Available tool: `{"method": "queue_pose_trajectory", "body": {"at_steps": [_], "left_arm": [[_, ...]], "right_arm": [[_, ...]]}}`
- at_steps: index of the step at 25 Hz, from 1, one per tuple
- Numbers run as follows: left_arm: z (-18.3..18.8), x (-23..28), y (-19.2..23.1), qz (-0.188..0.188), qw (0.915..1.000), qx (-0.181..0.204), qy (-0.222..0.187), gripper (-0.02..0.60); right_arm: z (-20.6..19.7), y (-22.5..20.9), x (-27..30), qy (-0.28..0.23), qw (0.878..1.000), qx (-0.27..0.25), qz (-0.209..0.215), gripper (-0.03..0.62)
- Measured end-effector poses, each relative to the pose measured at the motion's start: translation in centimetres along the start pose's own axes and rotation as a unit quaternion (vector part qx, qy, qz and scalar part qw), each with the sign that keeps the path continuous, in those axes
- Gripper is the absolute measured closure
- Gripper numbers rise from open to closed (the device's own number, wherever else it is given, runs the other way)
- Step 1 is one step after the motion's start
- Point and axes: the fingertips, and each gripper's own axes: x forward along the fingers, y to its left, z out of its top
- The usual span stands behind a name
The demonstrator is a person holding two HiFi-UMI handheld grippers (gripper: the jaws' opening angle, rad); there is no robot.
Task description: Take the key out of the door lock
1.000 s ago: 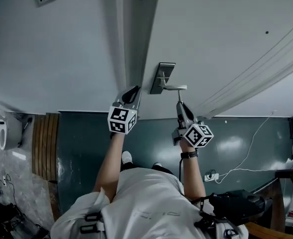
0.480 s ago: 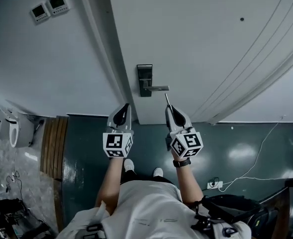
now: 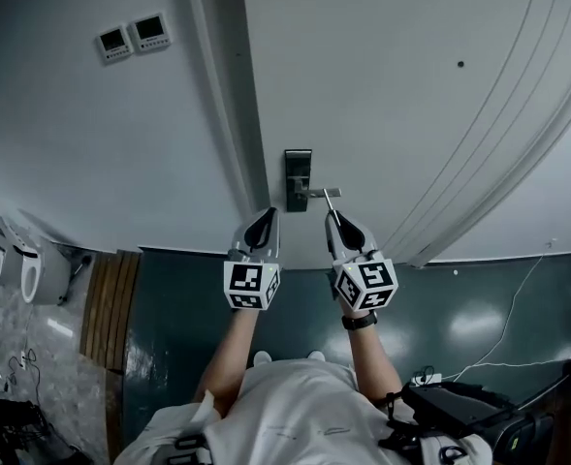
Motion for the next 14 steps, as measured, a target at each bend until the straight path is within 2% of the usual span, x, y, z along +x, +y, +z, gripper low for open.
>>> {"method": "queue_pose_trajectory", "body": {"at_steps": [8,14], "left_arm": [[-0.9,-3.3,1.8,-0.018,0.9997,-0.005,0.012,0.58],[-0.2,-5.2,3.2,-0.037,0.9991,0.02,0.009,0.58]], "right_arm": [[-1.4,4.5,1.8,0.008,1.0,0.017,0.015,0.565],[-2.0,7.5,2.7,0.008,1.0,0.022,0.012,0.565]]}}
